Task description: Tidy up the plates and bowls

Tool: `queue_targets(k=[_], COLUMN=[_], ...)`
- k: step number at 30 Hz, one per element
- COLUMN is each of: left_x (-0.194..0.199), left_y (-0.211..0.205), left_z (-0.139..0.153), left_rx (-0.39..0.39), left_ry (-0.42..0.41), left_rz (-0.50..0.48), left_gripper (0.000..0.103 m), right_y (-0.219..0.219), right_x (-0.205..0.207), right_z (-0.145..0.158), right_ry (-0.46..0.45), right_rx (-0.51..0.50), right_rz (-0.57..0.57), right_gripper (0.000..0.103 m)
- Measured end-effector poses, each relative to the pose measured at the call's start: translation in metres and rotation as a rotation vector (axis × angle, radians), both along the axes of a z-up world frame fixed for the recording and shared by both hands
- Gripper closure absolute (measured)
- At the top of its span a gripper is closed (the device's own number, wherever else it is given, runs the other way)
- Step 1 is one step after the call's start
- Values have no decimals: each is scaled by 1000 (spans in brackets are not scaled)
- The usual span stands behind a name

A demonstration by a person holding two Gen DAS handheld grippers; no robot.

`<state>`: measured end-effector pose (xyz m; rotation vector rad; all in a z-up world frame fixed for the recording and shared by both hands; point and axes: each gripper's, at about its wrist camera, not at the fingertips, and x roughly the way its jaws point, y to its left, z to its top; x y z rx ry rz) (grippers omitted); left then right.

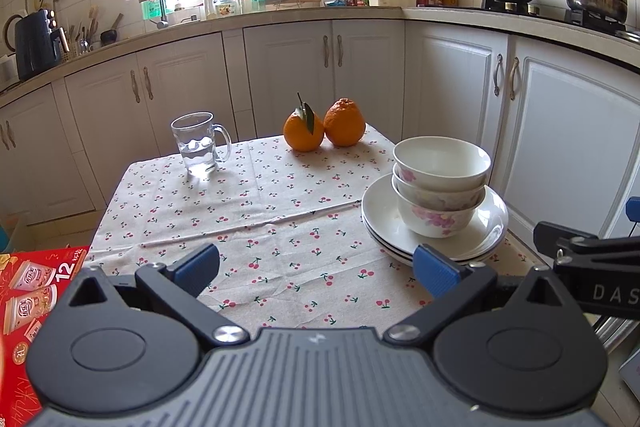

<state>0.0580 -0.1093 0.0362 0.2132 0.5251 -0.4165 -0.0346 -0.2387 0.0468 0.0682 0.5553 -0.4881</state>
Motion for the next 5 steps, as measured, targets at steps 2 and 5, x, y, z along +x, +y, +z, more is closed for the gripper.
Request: queue_targets(k=[2,5], left_x=[0,0], left_y=[0,0], left_z=[0,0], left_rx=[0,0], left_ry=[0,1], left_rz=[-1,0], left_gripper=[1,1], right_y=[0,0], right_x=[0,0], right_z=[0,0], right_ry=[-1,0], right_rx=[0,-1], right_rz=[0,0], right_gripper=[0,0])
